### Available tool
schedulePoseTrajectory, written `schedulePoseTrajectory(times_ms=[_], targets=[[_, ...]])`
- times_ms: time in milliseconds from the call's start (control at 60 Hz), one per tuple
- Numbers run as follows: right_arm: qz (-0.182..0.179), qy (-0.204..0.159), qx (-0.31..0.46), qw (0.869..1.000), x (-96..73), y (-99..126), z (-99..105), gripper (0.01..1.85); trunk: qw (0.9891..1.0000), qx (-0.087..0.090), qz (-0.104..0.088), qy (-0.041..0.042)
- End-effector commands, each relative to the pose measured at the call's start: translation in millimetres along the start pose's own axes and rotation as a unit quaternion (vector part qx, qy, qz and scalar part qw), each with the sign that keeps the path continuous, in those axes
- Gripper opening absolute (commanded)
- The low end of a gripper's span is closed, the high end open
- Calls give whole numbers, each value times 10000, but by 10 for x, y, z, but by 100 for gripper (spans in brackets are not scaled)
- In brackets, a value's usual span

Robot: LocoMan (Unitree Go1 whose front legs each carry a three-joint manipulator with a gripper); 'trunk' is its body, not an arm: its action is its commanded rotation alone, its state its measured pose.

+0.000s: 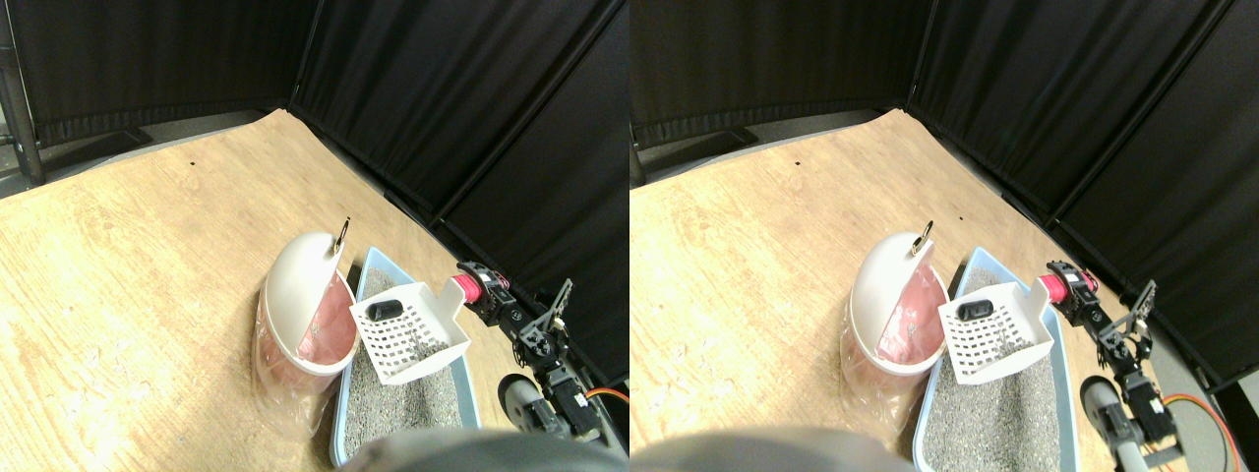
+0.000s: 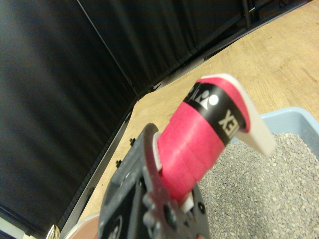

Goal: Scoop (unimanual)

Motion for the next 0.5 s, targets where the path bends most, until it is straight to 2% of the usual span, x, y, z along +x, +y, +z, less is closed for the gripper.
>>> schedulePoseTrajectory(times_ms=[17, 100, 317, 500], targets=[[81, -264, -157, 9995, 12, 42, 130, 6, 9998, -142, 101, 37], [-65, -152, -264, 9995, -11, 77, 184, 6, 9998, -152, 107, 22], [-68, 177, -517, 9985, -24, 126, 281, 6, 9998, -179, 105, -1], [-63, 296, -699, 9971, -19, 165, 359, 6, 9997, -208, 122, -9]])
